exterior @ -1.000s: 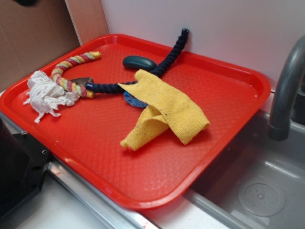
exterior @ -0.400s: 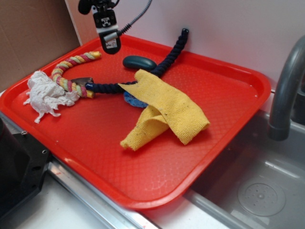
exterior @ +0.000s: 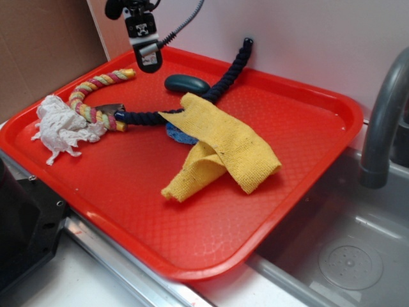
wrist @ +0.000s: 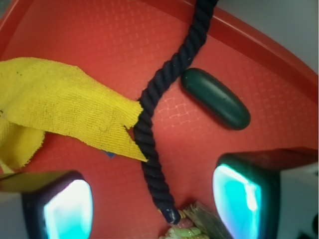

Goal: Grab the plastic pickle.

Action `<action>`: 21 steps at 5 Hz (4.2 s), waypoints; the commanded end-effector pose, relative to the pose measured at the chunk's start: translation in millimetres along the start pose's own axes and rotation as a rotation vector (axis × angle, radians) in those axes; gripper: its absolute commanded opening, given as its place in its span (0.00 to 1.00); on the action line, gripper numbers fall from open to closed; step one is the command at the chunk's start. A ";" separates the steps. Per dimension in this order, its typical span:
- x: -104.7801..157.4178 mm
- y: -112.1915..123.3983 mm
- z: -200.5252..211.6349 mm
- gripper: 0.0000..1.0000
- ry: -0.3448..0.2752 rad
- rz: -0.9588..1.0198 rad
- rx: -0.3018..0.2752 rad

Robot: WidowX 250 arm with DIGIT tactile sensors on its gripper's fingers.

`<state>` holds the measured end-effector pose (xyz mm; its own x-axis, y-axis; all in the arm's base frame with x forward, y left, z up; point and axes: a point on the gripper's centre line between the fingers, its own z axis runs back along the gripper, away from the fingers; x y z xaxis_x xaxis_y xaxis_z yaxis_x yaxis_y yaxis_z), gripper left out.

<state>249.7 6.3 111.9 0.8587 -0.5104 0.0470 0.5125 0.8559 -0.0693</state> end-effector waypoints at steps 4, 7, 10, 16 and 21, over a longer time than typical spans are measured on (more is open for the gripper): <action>54.2 69.1 -102.0 1.00 -0.068 -0.407 0.089; 57.0 28.9 7.5 1.00 -0.182 -0.414 0.173; 64.0 42.2 -29.7 1.00 -0.314 0.360 0.108; 14.3 72.5 -64.7 0.00 -0.044 0.992 -0.008; 15.0 73.7 -17.1 1.00 -0.104 0.543 0.038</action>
<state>287.7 54.0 76.4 0.9989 -0.0023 0.0460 0.0064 0.9959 -0.0908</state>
